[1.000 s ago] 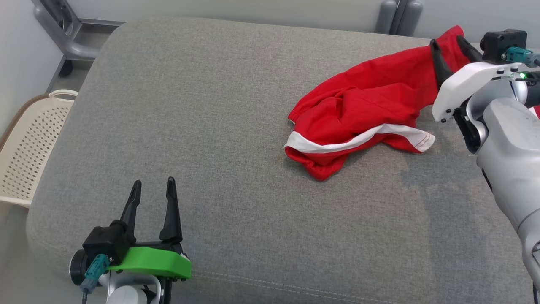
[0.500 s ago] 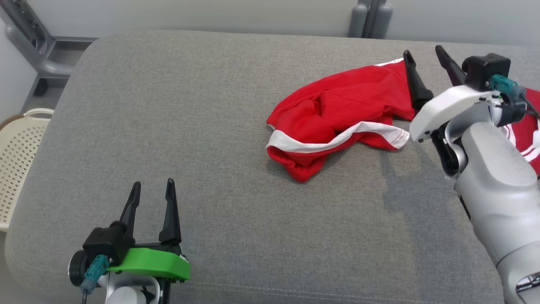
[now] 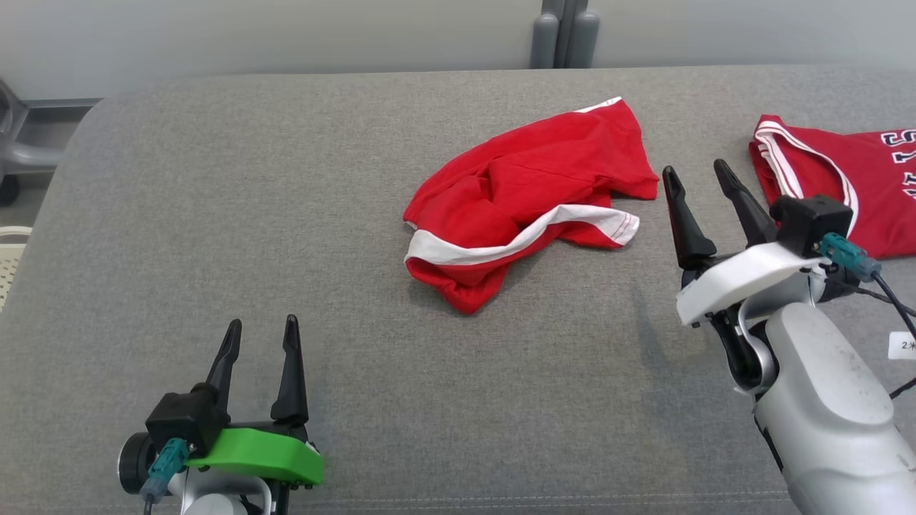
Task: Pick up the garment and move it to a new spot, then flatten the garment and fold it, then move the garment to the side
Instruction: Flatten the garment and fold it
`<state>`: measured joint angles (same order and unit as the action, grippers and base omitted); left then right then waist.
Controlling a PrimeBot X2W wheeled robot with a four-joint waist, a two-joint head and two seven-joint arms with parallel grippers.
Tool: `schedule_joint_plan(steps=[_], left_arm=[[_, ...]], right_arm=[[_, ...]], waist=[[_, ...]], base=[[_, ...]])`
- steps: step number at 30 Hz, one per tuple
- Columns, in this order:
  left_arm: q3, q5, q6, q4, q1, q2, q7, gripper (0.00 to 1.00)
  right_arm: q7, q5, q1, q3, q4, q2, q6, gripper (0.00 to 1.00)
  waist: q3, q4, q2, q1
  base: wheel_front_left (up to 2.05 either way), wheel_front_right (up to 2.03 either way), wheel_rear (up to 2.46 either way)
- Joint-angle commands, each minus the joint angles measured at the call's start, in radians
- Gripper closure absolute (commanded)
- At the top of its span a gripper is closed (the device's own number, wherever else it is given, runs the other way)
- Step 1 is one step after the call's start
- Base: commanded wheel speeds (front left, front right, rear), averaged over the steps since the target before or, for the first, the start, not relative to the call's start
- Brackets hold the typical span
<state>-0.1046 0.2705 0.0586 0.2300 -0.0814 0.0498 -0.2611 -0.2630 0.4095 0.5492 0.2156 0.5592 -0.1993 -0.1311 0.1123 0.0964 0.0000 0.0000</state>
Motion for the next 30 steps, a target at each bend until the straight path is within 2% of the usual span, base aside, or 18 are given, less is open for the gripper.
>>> schedule_joint_plan(steps=[1,14,23,30], left_arm=[[0.000,-0.006,0.006,0.005,0.003,0.002,-0.004,0.00],[-0.017,0.001,0.028,0.087,-0.012,0.002,-0.004,0.00],[-0.054,-0.003,0.051,0.211,-0.087,0.002,-0.004,0.00],[-0.041,-0.015,0.065,0.330,-0.186,0.022,-0.004,0.00]], right_arm=[[-0.004,-0.011,-0.035,-0.012,-0.027,0.004,0.001,0.00],[-0.004,-0.052,-0.234,-0.093,-0.196,0.070,0.001,0.00],[-0.004,-0.062,-0.253,-0.091,-0.211,0.087,0.001,0.00],[-0.004,-0.063,-0.230,-0.079,-0.212,0.091,0.001,0.00]], waist=[[-0.003,-0.024,0.0000,0.0000],[-0.018,-0.120,0.0000,0.0000],[-0.003,-0.171,0.0000,0.0000],[0.019,-0.212,0.0000,0.0000]], base=[[0.00,0.00,0.00],[0.00,0.00,0.00],[0.00,0.00,0.00],[0.00,0.00,0.00]])
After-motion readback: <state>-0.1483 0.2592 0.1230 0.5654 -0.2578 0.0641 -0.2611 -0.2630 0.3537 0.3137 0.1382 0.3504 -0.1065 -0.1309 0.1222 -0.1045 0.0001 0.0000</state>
